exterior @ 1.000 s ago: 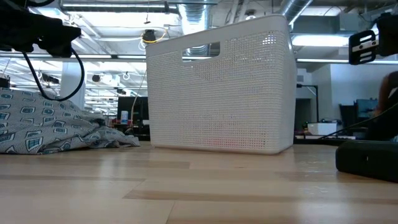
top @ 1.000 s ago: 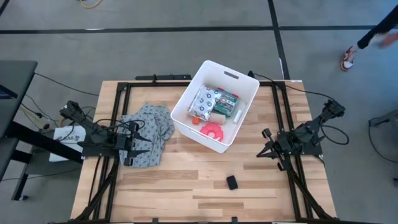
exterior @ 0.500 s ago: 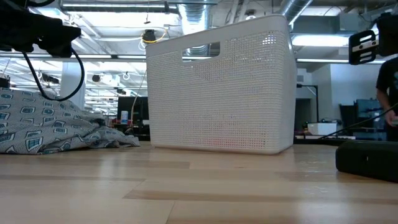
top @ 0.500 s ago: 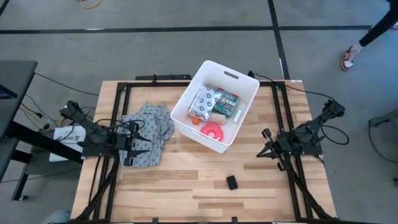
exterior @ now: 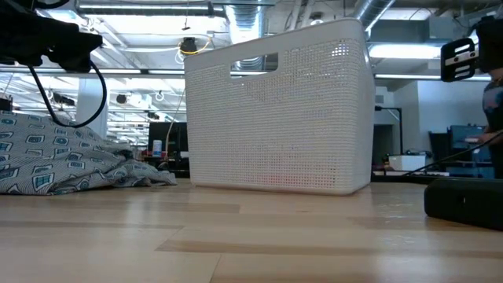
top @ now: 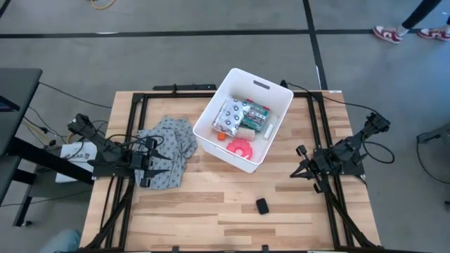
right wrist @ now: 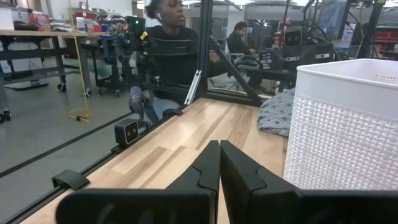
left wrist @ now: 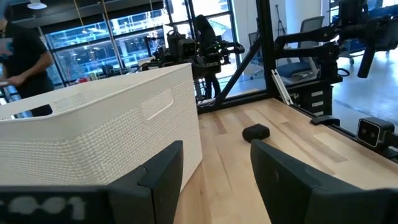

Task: Pick & place medical supplies in basket/bin
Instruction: Return to Home Position

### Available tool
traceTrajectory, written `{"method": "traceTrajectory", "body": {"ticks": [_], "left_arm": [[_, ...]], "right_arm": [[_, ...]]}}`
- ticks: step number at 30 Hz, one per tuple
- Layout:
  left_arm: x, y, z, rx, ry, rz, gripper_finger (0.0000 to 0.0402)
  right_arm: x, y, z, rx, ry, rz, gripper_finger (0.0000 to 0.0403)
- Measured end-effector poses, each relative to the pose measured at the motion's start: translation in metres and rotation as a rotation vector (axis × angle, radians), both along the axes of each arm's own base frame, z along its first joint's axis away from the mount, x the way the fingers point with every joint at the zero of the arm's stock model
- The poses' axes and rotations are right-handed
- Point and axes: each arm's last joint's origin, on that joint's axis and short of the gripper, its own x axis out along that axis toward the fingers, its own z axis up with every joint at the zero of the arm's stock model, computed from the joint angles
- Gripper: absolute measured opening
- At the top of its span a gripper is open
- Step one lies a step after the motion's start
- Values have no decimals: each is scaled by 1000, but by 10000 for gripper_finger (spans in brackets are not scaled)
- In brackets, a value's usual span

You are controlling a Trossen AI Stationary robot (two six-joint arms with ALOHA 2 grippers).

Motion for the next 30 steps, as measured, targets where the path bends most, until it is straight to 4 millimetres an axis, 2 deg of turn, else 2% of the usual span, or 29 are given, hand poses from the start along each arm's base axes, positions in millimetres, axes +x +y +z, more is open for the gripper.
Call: {"method": "traceTrajectory", "body": {"ticks": [30], "left_arm": [[0, 0, 0, 3, 0, 0, 178]], "right_arm": [[0, 0, 0, 0, 0, 0, 5]]}}
